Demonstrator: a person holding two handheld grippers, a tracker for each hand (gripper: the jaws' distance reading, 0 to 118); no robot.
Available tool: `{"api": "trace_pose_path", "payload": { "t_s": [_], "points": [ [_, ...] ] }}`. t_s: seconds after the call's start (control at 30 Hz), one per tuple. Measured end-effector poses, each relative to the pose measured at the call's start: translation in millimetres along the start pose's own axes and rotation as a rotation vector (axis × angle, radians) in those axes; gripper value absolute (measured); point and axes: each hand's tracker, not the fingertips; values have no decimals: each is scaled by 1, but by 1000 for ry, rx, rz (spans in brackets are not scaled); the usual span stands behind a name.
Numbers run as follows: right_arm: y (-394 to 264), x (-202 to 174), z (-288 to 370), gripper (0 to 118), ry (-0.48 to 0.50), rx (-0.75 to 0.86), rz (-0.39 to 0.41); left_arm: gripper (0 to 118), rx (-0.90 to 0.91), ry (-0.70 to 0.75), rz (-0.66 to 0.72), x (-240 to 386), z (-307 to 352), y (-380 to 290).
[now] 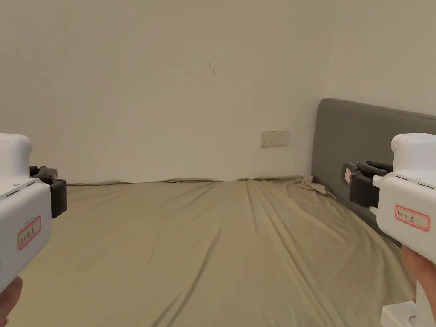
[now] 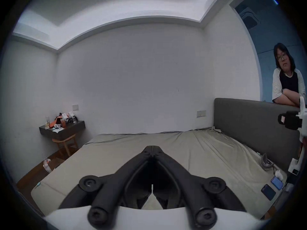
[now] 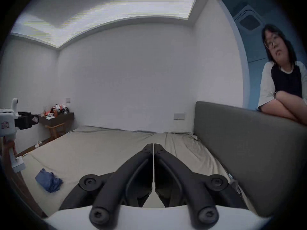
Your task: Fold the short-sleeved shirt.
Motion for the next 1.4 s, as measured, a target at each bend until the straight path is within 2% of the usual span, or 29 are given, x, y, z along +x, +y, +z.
{"api": "trace_pose_path", "payload": {
  "t_s": [0.07,0.1,0.13,0.17,0.2,0.23,0.3,0.53,0.7,1.4],
  "points": [
    [2,1,0,4,4,11,-4,0,-6,19,-7,-2,1,1],
    [3,1,-1,16,7,10,-6,9,-9,20,-4,-6,2,0],
    [3,1,-1,65,7,11,-6,46,-11,18,-1,-3,1,1],
    [3,0,-2,105,6,8,-3,87,-12,22,2,-5,1,1],
    [3,-1,-6,118,-4,-18,12,107,-25,28,10,-7,-1,1],
    [2,-5,-6,118,-8,-12,20,112,-27,26,7,-8,-1,0],
    [0,-8,-1,118,-20,11,50,112,-13,42,5,-5,1,0],
    [3,-8,-5,118,-17,14,15,112,-31,44,26,-10,1,0],
    [3,-14,-4,118,-33,15,38,112,-38,60,48,-15,1,-2],
    [-1,-23,-6,118,-24,23,40,112,-21,128,55,-24,5,-5]
  ]
}}
